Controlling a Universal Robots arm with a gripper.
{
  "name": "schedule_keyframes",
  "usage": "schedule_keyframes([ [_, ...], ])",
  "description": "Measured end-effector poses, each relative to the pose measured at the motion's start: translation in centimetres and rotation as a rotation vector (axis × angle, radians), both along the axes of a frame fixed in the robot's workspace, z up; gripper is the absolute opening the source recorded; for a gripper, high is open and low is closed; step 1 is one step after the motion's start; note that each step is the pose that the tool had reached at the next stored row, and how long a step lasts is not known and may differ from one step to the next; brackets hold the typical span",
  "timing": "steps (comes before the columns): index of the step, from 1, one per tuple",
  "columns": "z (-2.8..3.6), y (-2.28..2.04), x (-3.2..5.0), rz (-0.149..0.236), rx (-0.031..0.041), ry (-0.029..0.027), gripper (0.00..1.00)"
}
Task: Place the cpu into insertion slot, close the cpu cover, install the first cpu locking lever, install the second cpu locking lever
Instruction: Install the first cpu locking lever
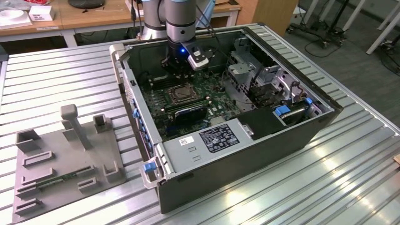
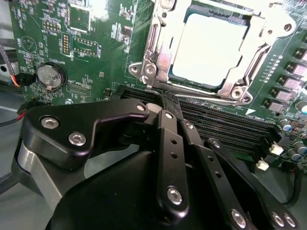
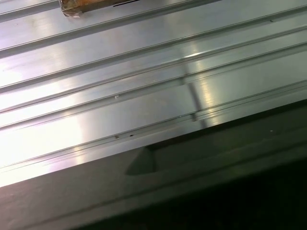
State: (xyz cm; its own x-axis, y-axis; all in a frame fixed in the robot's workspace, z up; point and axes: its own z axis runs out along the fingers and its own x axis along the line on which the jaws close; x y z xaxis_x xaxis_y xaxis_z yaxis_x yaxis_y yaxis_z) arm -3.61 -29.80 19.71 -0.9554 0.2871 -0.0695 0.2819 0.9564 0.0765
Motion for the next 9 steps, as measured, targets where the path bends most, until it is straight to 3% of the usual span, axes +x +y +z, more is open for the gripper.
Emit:
schedule_keyframes([
  [9,0.61,-0.02,-0.01,0.0,-0.0008,0.0007,0.11],
])
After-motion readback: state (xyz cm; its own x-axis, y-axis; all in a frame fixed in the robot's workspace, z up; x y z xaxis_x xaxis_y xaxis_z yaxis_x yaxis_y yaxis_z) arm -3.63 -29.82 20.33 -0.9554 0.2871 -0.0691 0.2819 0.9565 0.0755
